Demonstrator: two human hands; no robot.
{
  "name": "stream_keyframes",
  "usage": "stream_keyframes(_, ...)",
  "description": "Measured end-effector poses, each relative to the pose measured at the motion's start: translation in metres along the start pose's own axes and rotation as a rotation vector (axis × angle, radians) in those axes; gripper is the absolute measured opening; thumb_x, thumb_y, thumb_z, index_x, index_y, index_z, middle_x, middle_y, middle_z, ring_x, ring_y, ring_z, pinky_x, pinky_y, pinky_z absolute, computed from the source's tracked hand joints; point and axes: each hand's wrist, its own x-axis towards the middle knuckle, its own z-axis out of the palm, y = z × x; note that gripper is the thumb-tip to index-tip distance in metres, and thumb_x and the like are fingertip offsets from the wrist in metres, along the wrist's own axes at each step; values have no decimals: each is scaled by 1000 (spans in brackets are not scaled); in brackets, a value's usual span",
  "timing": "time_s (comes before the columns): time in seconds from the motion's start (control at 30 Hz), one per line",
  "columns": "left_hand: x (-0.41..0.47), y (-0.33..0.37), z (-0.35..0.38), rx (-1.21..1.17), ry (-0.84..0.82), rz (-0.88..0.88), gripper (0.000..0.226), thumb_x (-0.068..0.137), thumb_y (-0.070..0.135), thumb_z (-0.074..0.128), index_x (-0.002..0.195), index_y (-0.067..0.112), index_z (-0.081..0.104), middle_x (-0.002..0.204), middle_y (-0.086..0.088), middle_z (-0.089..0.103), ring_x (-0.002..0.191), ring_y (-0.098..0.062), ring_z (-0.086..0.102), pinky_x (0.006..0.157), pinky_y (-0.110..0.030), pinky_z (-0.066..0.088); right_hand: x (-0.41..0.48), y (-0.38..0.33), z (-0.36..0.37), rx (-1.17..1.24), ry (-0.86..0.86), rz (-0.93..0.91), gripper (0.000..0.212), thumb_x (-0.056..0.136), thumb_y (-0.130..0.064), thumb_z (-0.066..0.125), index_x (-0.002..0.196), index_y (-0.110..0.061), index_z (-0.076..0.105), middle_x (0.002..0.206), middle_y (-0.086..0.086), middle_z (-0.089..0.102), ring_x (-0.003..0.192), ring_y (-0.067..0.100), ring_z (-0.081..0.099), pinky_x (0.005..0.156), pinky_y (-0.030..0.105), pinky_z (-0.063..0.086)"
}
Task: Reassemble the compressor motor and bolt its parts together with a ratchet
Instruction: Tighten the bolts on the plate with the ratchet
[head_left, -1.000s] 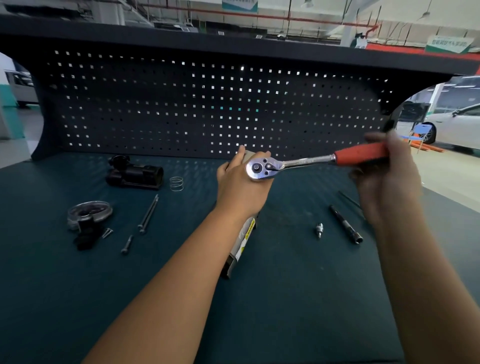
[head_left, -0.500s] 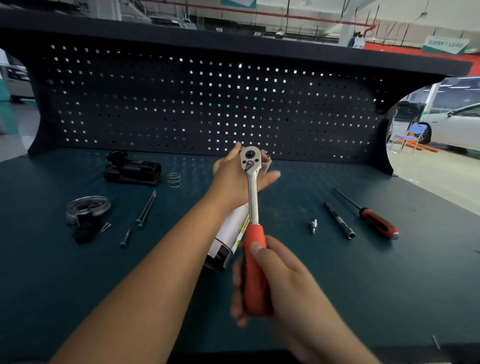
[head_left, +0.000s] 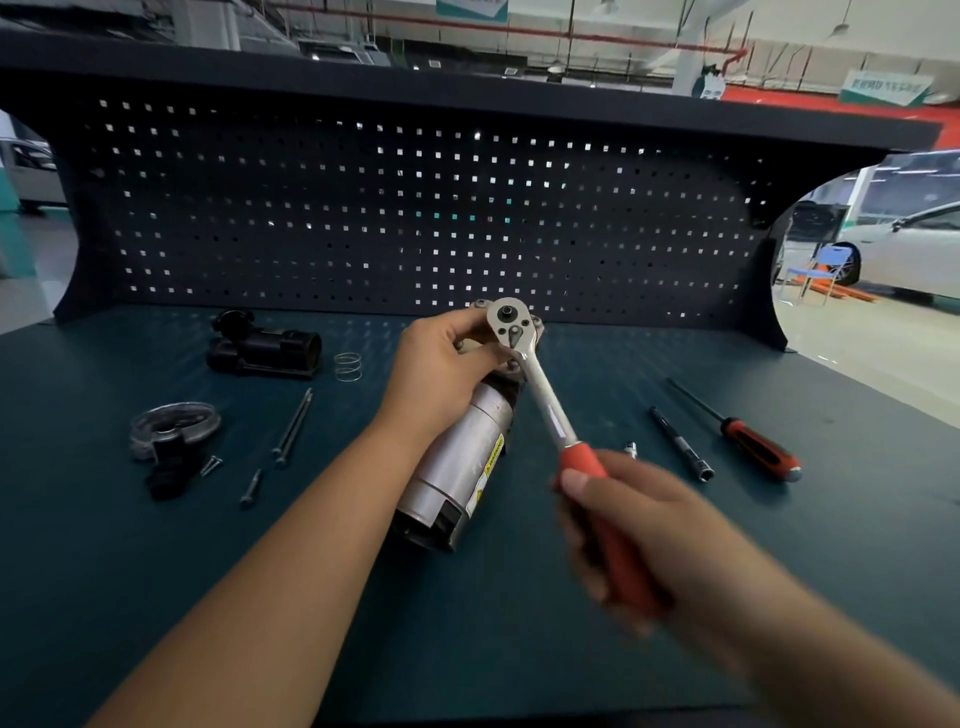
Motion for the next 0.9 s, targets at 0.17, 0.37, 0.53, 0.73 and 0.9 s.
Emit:
stream_keyframes(0.17, 3, 2, -1, -16, -47, 14, 25, 78, 7, 72, 89, 30, 72, 76, 21, 71, 74, 6, 63, 74, -10, 46, 30, -80, -75, -883, -33, 71, 31, 57, -37, 78, 73, -16, 61, 50, 4, 55, 37, 15, 48, 34, 20, 37)
stream_keyframes(0.37, 9, 3, 5, -23, -45, -28, 15, 79, 8, 73, 86, 21, 72, 66, 17, 68, 63, 10, 58, 66, -5, 42, 107, -146, -108, -1655, 154, -256, 21, 82, -28, 72, 102, -22, 67, 88, -6, 64, 86, 15, 56, 78, 30, 40)
stream_keyframes(0.53, 7, -1, 4, -20, -24, -45, 14, 81, 10, 71, 94, 3, 71, 84, -9, 72, 63, 4, 62, 66, -6, 45, 115, -144, -104, -1739, 139, -331, 27, 88, -26, 65, 114, -20, 62, 101, -3, 64, 97, 22, 55, 90, 36, 40)
stream_keyframes(0.73, 2, -1, 4, -60, -76, -38, 14, 82, 6, 69, 92, 15, 72, 86, 4, 73, 80, -6, 66, 79, -17, 51, 50, -115, -92, -1651, -19, -193, 22, 74, -48, 70, 69, -32, 55, 63, -25, 57, 53, -2, 52, 52, 15, 37)
stream_keyframes(0.9, -4, -2, 7, -49, -17, -21, 22, 83, 6, 68, 86, 29, 69, 83, 10, 72, 79, -5, 67, 77, -15, 51, 26, -64, -44, -1137, 7, -121, 33, 75, -43, 68, 70, -13, 55, 54, 0, 56, 48, 9, 52, 53, 31, 47)
